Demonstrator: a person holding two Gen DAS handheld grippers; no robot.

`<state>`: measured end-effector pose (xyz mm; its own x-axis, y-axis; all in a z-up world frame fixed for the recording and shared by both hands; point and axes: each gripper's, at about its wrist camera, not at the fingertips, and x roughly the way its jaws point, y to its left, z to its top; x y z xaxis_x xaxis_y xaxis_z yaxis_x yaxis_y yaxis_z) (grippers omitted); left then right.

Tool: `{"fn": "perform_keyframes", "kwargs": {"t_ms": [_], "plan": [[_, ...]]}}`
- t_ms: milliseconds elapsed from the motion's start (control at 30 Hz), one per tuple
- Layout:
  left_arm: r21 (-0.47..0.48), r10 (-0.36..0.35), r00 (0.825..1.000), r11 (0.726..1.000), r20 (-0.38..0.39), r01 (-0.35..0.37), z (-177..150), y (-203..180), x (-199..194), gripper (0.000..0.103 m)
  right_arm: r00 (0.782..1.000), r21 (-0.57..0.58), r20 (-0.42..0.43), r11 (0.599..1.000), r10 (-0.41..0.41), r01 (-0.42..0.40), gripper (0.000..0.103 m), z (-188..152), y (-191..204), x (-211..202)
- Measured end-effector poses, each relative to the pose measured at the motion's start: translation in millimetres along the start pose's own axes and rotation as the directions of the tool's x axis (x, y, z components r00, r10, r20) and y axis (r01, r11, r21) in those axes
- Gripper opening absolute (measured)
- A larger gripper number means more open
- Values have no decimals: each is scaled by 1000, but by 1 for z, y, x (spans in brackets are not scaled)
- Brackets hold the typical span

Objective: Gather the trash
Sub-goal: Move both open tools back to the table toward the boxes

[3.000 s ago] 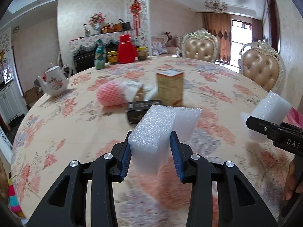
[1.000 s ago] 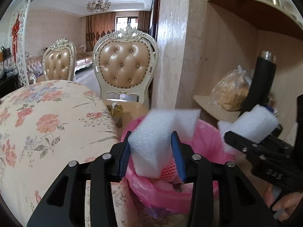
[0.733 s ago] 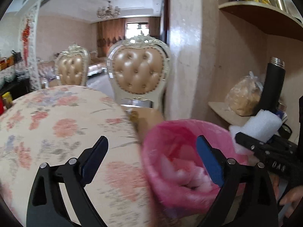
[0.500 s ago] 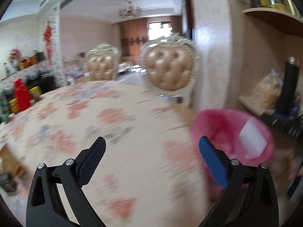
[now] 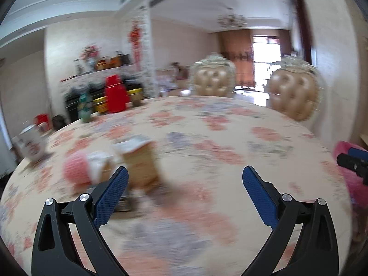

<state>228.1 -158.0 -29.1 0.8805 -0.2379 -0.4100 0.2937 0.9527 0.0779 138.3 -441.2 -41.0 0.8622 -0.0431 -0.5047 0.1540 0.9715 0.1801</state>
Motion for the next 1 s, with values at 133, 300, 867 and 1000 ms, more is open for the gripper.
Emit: {"fn": "perform_keyframes", "kwargs": {"t_ms": [133, 300, 867, 1000], "plan": [[-76, 99, 994, 992, -51, -102, -7, 62, 3, 95, 995, -89, -38, 991, 97, -100, 87, 9, 68, 33], [-160, 229, 969, 957, -90, -241, -1, 131, 16, 95, 977, -144, -109, 969, 186, -200, 87, 18, 145, 81], [-347, 340, 930, 862, -143, -369, -22, 212, 48, 95, 948, -212, -250, 944, 198, -253, 87, 29, 256, 190], [-381, 339, 927, 845, -161, -375, -27, 222, 49, 95, 942, -230, -275, 938, 192, -259, 85, 25, 268, 203]]}}
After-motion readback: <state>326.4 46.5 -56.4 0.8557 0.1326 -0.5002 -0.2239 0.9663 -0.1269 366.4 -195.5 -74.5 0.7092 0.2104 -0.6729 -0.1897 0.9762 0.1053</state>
